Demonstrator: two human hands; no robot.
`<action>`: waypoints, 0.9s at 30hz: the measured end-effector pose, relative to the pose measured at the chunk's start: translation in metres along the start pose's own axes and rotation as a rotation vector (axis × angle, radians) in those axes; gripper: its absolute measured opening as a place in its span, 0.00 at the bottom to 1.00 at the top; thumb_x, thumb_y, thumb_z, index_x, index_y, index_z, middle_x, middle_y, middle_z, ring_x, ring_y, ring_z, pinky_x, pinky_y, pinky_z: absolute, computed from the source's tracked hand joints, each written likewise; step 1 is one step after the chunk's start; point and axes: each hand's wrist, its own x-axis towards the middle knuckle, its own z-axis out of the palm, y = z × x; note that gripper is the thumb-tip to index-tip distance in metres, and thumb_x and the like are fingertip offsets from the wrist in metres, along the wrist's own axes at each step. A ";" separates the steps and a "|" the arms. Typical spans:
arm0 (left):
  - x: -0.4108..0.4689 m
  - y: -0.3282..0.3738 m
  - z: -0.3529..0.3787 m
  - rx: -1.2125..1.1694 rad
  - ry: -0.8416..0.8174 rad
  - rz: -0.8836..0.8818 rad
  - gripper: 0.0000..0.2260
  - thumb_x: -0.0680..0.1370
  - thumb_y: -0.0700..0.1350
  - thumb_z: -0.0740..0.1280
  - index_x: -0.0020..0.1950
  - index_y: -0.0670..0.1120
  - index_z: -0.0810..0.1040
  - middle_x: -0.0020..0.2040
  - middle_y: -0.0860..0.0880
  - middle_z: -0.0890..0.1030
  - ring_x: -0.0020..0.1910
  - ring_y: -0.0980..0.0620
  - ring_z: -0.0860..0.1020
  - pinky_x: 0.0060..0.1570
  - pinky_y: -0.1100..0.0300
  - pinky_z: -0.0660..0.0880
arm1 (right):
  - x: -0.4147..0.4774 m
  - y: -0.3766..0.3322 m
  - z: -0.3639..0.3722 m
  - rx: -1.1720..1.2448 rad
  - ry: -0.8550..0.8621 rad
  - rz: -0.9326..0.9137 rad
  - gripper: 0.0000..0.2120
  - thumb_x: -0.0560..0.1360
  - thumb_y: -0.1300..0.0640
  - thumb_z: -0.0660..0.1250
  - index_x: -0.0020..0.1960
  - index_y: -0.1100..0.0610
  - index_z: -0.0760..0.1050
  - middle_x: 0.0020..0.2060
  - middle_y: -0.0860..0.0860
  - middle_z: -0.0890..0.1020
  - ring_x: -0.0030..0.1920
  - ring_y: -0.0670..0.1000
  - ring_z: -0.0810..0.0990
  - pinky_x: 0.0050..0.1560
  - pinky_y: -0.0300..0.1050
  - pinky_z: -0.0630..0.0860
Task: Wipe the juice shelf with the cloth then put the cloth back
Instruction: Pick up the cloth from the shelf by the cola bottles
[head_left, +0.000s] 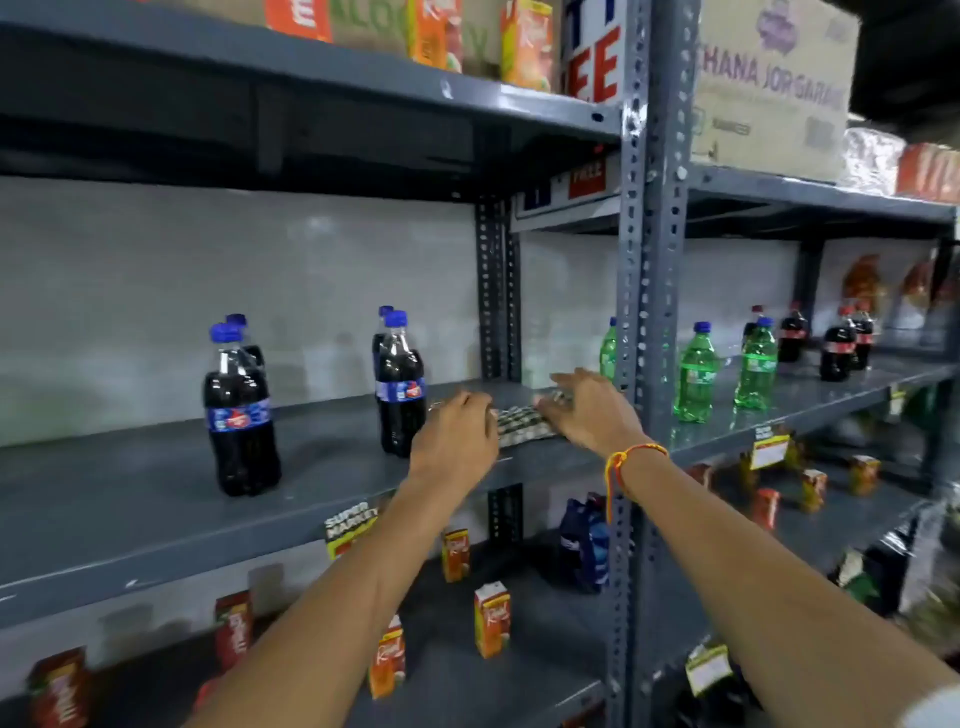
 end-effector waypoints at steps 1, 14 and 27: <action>0.006 -0.001 0.010 -0.016 -0.047 -0.033 0.09 0.77 0.42 0.59 0.52 0.41 0.76 0.51 0.40 0.79 0.52 0.40 0.76 0.51 0.47 0.75 | 0.005 0.002 0.004 0.006 -0.060 0.021 0.26 0.73 0.41 0.63 0.66 0.54 0.70 0.66 0.59 0.74 0.65 0.60 0.73 0.63 0.54 0.74; 0.026 -0.004 0.041 -0.048 -0.147 -0.280 0.10 0.76 0.37 0.64 0.54 0.42 0.81 0.52 0.37 0.81 0.50 0.39 0.78 0.54 0.52 0.75 | 0.029 0.008 0.022 -0.147 -0.325 0.037 0.17 0.74 0.55 0.67 0.62 0.50 0.75 0.60 0.56 0.80 0.57 0.60 0.79 0.58 0.52 0.79; 0.007 0.005 0.027 -0.154 0.016 -0.219 0.14 0.76 0.31 0.61 0.59 0.40 0.77 0.56 0.36 0.79 0.54 0.40 0.76 0.59 0.56 0.70 | -0.005 0.014 0.039 -0.036 0.111 -0.110 0.23 0.73 0.69 0.62 0.62 0.49 0.75 0.48 0.59 0.85 0.47 0.61 0.83 0.49 0.52 0.81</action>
